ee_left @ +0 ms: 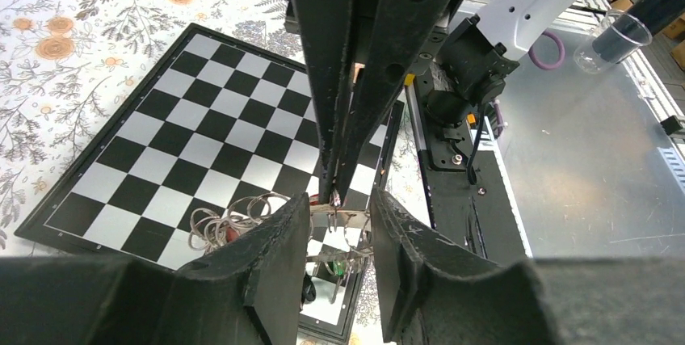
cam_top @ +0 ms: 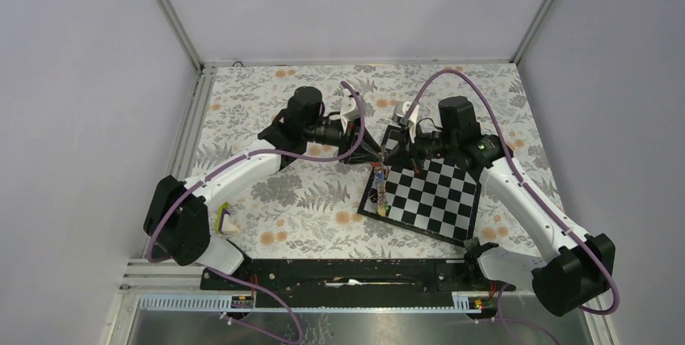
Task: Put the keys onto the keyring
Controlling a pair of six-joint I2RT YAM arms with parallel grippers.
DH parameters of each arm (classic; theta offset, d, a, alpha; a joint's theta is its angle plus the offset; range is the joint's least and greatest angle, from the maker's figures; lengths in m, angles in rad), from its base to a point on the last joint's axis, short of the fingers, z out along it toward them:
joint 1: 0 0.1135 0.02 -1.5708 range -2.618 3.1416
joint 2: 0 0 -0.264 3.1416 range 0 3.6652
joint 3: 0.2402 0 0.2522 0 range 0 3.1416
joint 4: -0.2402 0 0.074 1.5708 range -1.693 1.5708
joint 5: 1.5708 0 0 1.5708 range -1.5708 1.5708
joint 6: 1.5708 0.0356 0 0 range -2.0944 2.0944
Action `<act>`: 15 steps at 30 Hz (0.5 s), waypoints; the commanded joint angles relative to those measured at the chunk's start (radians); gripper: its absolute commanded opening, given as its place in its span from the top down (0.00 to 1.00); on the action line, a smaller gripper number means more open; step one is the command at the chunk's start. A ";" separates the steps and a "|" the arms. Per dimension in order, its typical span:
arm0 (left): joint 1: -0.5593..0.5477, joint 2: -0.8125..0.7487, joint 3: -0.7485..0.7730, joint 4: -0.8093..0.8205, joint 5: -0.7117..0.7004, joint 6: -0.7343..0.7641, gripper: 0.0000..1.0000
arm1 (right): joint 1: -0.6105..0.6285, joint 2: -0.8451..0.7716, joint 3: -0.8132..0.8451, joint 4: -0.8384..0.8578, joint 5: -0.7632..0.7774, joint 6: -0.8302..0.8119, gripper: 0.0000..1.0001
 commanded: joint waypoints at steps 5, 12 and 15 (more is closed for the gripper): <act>-0.021 0.005 0.050 -0.018 -0.017 0.055 0.64 | 0.012 -0.001 0.056 0.020 -0.007 -0.010 1.00; -0.025 0.019 0.054 -0.025 -0.015 0.063 0.72 | 0.013 -0.007 0.042 0.034 -0.009 -0.004 1.00; -0.028 0.022 0.057 -0.033 -0.015 0.068 0.74 | 0.012 -0.007 0.042 0.035 -0.012 -0.004 1.00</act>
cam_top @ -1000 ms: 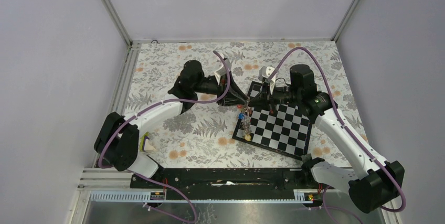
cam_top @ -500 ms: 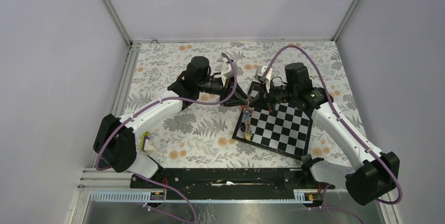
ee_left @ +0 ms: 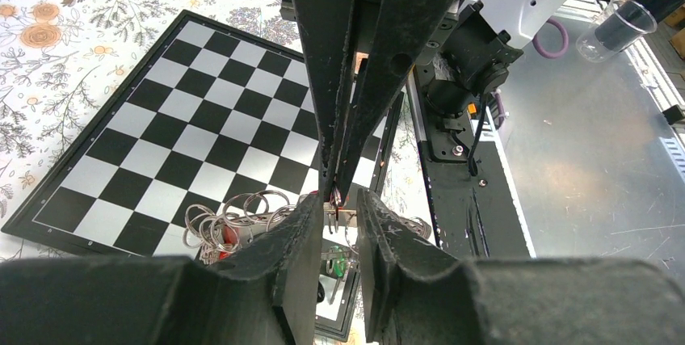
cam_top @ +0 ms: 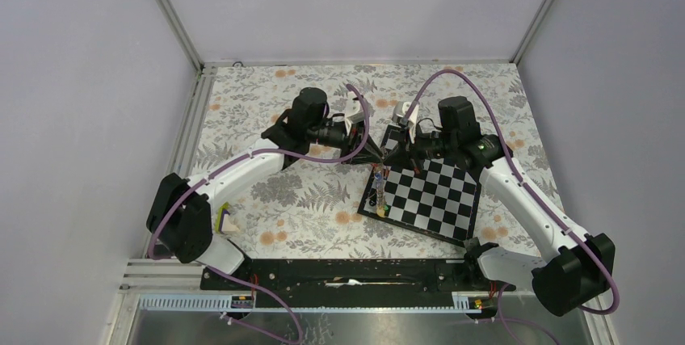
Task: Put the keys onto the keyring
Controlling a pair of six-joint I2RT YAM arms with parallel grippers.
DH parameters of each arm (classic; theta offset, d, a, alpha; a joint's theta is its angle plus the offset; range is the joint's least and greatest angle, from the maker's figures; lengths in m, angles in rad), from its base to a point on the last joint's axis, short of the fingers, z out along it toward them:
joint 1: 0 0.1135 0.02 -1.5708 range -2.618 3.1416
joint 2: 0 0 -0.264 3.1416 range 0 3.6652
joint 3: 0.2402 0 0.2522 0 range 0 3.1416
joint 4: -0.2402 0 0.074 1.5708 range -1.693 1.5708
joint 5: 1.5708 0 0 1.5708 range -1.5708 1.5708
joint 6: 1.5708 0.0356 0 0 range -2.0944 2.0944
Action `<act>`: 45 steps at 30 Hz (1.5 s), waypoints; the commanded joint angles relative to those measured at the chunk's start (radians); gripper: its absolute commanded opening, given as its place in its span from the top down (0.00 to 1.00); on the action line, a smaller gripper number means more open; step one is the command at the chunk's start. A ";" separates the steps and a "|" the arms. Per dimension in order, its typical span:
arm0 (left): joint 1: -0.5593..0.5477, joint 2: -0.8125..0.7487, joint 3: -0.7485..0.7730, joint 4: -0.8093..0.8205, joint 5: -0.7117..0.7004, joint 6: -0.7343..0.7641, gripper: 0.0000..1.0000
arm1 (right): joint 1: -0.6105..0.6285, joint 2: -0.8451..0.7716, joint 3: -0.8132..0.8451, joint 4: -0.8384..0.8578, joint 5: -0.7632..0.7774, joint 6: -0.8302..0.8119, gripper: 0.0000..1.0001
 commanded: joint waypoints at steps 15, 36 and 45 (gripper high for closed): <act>-0.008 0.012 0.044 0.013 0.015 0.031 0.94 | 0.010 -0.015 0.040 0.050 -0.011 0.004 1.00; 0.006 -0.028 0.007 0.160 0.067 -0.144 1.00 | 0.010 -0.115 -0.060 0.115 0.033 -0.006 0.69; 0.014 -0.031 -0.004 0.200 0.049 -0.186 1.00 | 0.010 -0.121 -0.077 0.114 0.035 -0.019 0.82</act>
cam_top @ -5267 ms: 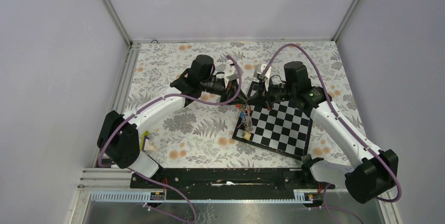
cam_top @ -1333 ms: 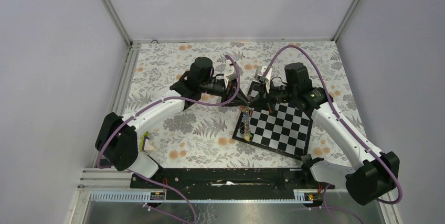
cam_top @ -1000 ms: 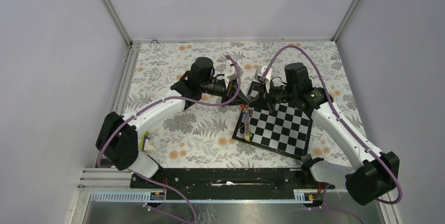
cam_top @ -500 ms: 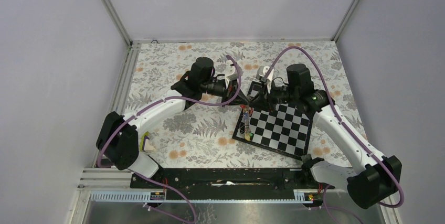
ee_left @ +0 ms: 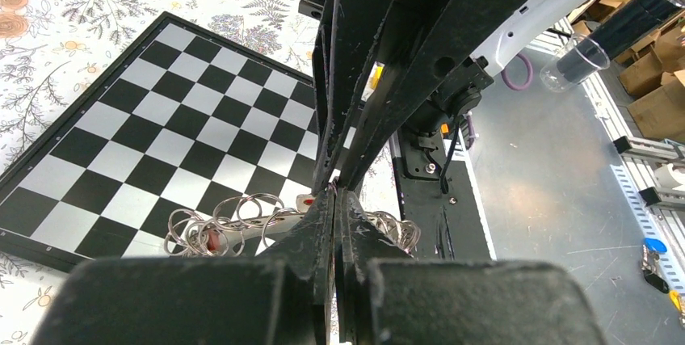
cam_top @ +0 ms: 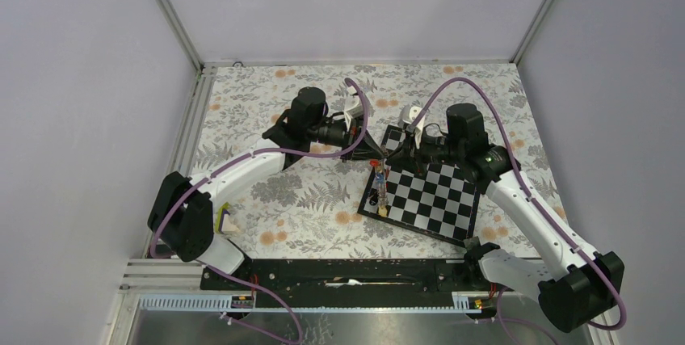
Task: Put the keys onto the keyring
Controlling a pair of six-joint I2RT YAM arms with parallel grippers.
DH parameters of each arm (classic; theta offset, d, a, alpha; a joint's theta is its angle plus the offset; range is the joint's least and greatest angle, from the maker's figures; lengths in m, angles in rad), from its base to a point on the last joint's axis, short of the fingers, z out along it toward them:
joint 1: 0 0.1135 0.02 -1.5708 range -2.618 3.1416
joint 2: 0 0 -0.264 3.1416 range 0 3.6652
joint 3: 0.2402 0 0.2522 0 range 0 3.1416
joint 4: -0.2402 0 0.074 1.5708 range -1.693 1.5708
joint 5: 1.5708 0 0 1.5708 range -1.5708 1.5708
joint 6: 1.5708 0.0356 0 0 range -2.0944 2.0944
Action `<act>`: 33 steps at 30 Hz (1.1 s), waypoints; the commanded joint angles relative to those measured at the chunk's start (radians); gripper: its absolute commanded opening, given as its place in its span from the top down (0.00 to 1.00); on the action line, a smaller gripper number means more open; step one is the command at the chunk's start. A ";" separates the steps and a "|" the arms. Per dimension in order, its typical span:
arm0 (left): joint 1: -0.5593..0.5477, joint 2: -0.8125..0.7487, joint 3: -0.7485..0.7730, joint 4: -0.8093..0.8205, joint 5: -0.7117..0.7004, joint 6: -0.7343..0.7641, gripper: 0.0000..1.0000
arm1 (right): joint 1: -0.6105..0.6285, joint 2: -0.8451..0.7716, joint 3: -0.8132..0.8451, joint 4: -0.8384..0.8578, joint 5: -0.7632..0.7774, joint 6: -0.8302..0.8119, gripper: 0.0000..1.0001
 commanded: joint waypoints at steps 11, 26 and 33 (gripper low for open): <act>0.013 -0.030 0.007 0.163 -0.068 -0.111 1.00 | 0.008 -0.004 -0.013 0.035 0.016 -0.014 0.91; 0.016 -0.036 0.034 0.059 -0.011 0.037 1.00 | 0.005 -0.036 -0.023 0.052 0.017 0.005 0.70; 0.016 -0.056 0.030 -0.024 0.066 0.177 1.00 | -0.017 -0.033 0.001 0.052 -0.054 0.029 0.65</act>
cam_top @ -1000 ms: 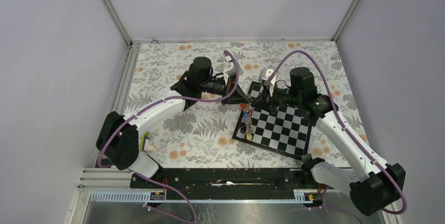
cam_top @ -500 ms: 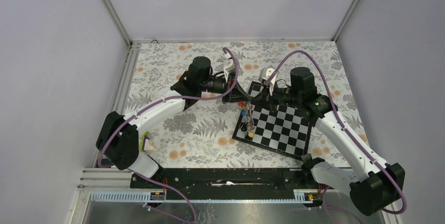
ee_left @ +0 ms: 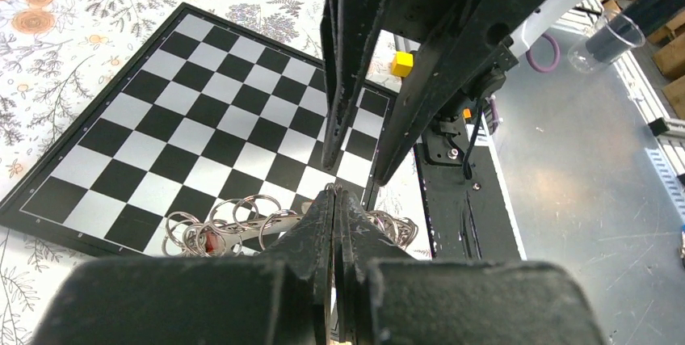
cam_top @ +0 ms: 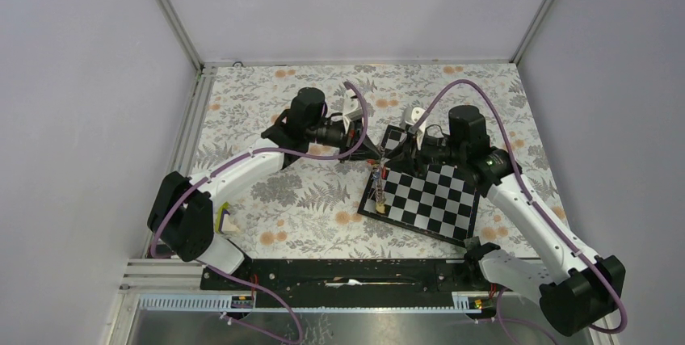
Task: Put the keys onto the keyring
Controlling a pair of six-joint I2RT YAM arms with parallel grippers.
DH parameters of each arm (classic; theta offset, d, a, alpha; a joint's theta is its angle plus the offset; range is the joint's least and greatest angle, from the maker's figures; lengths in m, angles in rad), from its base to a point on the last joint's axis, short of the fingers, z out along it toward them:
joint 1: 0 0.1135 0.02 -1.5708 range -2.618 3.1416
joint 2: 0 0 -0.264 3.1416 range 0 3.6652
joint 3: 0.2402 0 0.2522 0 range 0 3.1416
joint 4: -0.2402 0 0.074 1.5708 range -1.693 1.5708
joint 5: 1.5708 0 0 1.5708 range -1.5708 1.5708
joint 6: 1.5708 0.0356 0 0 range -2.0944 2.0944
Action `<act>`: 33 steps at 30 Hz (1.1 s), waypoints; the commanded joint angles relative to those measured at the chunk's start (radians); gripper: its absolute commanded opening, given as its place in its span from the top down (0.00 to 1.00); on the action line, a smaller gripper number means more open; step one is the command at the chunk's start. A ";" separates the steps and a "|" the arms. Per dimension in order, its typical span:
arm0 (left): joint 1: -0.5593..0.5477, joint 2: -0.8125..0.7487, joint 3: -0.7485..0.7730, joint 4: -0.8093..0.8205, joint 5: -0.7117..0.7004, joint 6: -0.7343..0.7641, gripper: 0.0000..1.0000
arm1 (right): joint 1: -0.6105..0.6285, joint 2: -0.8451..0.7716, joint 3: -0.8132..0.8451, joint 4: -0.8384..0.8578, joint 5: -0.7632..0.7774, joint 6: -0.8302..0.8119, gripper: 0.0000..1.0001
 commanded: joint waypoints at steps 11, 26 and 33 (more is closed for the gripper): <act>0.003 -0.065 0.028 0.014 0.142 0.105 1.00 | -0.016 0.040 0.041 0.006 -0.134 0.013 0.69; 0.003 -0.057 0.020 0.065 0.145 0.056 1.00 | -0.016 0.066 0.033 0.008 -0.180 0.013 0.81; 0.003 -0.058 0.004 0.098 0.143 0.036 1.00 | -0.015 0.072 0.035 0.024 -0.189 0.034 0.87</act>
